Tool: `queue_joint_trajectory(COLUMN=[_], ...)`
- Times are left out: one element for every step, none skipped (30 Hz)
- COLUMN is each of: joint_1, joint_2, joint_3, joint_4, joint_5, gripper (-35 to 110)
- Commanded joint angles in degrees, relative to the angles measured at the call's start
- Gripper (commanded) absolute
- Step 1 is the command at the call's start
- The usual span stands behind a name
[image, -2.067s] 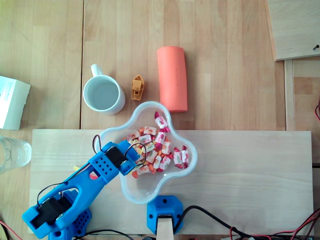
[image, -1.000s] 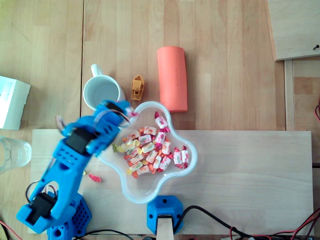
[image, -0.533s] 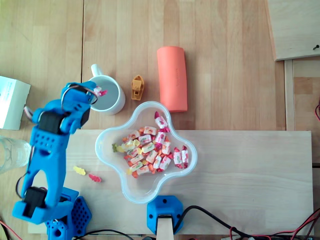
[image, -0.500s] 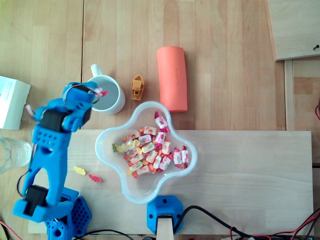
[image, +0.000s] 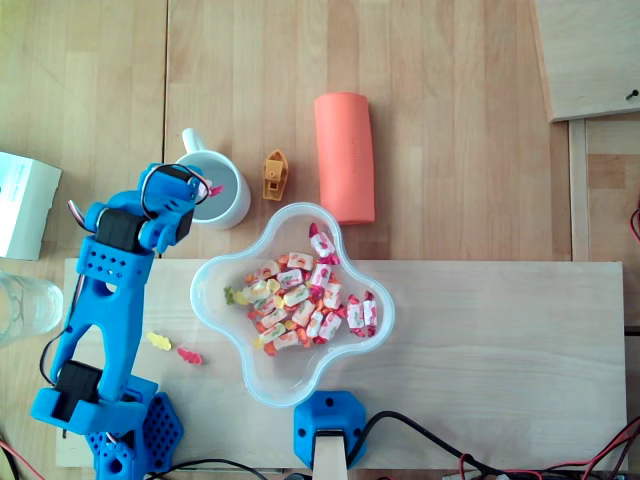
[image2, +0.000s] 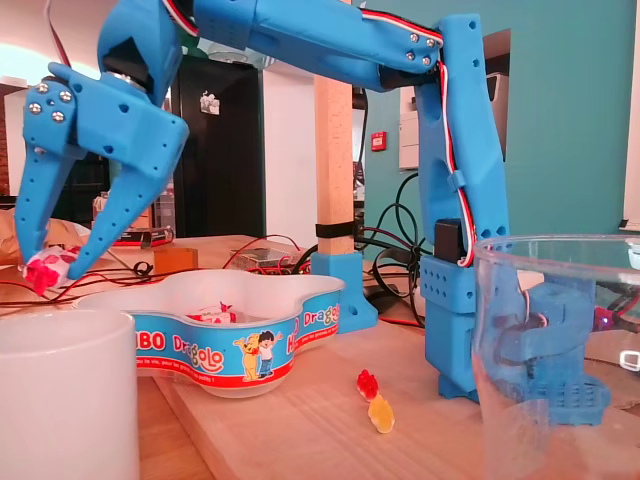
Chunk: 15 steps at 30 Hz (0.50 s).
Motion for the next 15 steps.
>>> queue_joint_trajectory(joint_1=[0.35, 0.35, 0.35, 0.44, 0.44, 0.53, 0.53, 0.53, 0.53, 0.62, 0.62, 0.62, 0.62, 0.70, 0.70], joint_2=[1.41, 1.41, 1.41, 1.41, 1.41, 1.49, 1.49, 1.49, 1.49, 1.58, 1.58, 1.58, 1.58, 1.58, 1.58], joint_3=[-2.99, -2.99, -3.08, -3.08, -3.08, -3.08, -3.08, -3.08, -3.08, -3.08, -3.08, -3.08, -3.08, -3.08, -3.08], joint_4=[-0.09, -0.09, -0.09, -0.09, -0.09, -0.09, -0.09, -0.09, -0.09, -0.09, -0.09, -0.09, -0.09, -0.09, -0.09], joint_5=[0.88, 0.88, 0.88, 0.88, 0.79, 0.79, 0.79, 0.70, 0.44, 0.26, 0.18, 0.18, 0.09, 0.09, 0.09], gripper=[0, 1, 2, 4, 6, 8, 11, 13, 15, 17, 19, 20, 21, 22, 23])
